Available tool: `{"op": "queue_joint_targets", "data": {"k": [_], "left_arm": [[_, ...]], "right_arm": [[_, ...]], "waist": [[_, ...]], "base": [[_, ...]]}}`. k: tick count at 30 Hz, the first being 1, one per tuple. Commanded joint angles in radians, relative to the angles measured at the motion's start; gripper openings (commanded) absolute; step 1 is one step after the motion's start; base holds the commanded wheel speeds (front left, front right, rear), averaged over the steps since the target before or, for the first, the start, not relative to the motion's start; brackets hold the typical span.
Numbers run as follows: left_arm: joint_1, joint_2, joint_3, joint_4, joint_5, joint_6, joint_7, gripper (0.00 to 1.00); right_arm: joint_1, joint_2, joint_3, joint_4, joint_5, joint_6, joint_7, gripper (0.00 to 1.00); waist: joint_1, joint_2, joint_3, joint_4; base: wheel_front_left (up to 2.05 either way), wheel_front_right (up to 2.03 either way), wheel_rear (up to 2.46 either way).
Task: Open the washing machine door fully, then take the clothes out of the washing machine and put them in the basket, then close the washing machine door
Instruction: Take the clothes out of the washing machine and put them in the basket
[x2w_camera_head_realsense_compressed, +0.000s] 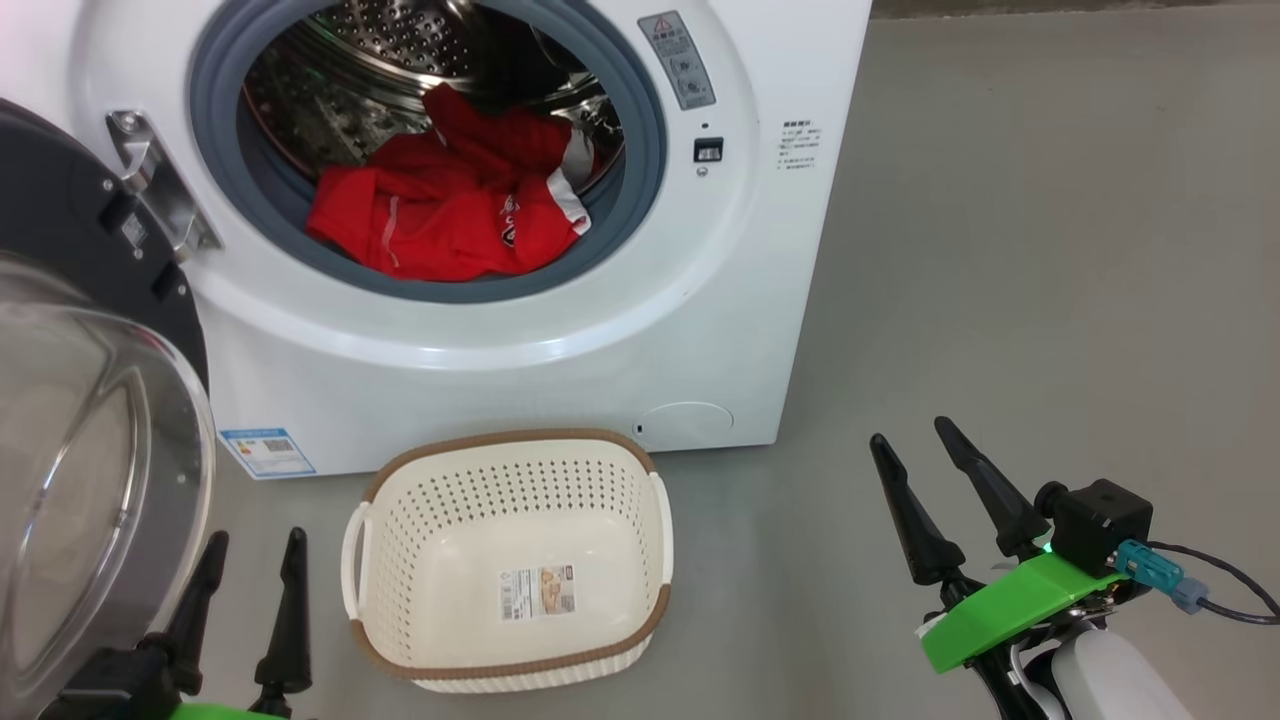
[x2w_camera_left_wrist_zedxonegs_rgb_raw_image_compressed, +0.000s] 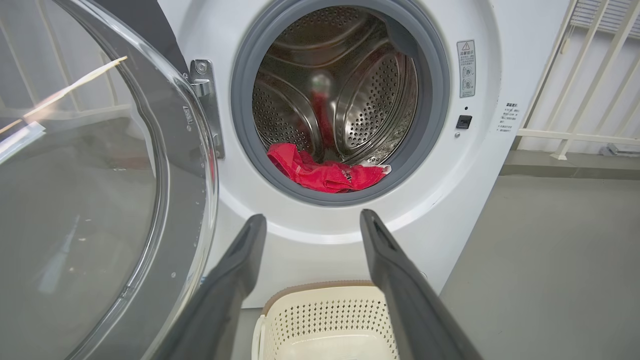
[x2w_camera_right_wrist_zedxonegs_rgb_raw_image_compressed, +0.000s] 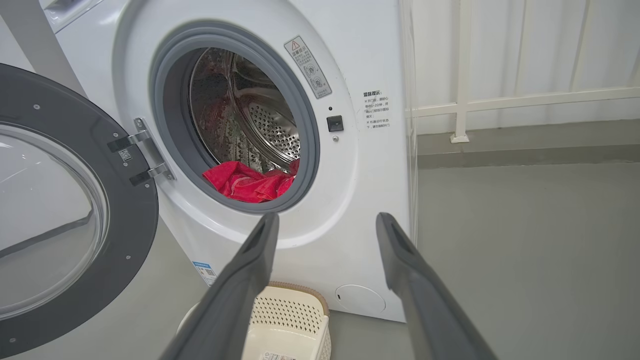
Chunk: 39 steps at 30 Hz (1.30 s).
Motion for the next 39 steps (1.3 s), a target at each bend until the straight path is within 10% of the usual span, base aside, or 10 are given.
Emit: {"op": "queue_joint_targets", "data": {"k": [1, 39], "left_arm": [[-0.041, 0.019, 0.036, -0.017, 0.008, -0.005, -0.008, 1.00], [-0.048, 0.016, 0.035, -0.009, 0.007, -0.011, -0.008, 1.00]], "right_arm": [[-0.028, 0.001, 0.018, -0.025, -0.011, 0.002, -0.012, 1.00], [-0.035, 0.003, 0.036, -0.014, -0.005, 0.002, -0.012, 1.00]], "waist": [[0.0000, 0.0000, -0.001, 0.001], [0.0000, 0.0000, 0.012, 0.013]], "base": [[1.01, -1.01, 0.00], [0.47, -0.47, 0.00]]}}
